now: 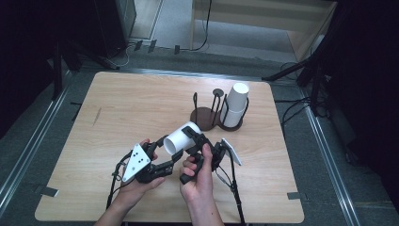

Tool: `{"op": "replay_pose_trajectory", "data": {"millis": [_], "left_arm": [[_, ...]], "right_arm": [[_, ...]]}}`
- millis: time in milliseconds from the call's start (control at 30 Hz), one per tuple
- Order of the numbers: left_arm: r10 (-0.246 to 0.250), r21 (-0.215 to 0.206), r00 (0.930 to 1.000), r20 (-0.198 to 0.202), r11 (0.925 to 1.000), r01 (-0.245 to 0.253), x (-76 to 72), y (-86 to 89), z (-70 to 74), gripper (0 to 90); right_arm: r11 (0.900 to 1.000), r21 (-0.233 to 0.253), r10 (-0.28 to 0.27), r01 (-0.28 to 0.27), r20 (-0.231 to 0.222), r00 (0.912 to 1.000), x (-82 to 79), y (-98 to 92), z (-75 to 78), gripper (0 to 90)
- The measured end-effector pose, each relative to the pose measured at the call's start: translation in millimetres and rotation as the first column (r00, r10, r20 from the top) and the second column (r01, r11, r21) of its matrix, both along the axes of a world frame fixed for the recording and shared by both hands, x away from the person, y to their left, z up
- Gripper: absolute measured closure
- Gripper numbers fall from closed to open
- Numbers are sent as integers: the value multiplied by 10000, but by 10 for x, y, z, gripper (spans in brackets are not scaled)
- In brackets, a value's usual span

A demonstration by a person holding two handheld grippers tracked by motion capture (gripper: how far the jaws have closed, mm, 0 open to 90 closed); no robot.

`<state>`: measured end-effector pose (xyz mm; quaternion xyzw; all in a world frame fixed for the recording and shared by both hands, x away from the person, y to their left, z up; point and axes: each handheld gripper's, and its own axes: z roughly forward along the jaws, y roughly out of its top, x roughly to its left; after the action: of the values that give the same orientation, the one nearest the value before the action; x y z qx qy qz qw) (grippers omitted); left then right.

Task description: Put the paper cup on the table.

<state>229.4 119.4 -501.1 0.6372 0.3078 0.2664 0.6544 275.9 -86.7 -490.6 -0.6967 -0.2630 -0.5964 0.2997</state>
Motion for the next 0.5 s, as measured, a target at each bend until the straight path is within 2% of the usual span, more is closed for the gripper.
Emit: {"op": "replay_pose_trajectory", "data": {"millis": [200, 333, 433, 500], "left_arm": [[-141, -36, 9998, -173, 9999, 140, 4, 25, 22, 340], [-427, -395, 9987, -291, 9984, 415, 2, 69, 73, 338], [-808, -765, 9925, -916, 9943, 739, 10, 113, 121, 296], [-868, -666, 9903, -1087, 9946, 798, 14, 139, 140, 242]], "right_arm": [[9999, -23, -156, 157, 308, 9994, -26, -2, 8, 265], [9991, -133, -386, 397, 765, 9963, -71, -2, 57, 279], [9968, -422, -630, 686, 1213, 9906, -95, -25, 124, 282], [9935, -661, -827, 931, 1459, 9858, -107, -54, 163, 284]]}}
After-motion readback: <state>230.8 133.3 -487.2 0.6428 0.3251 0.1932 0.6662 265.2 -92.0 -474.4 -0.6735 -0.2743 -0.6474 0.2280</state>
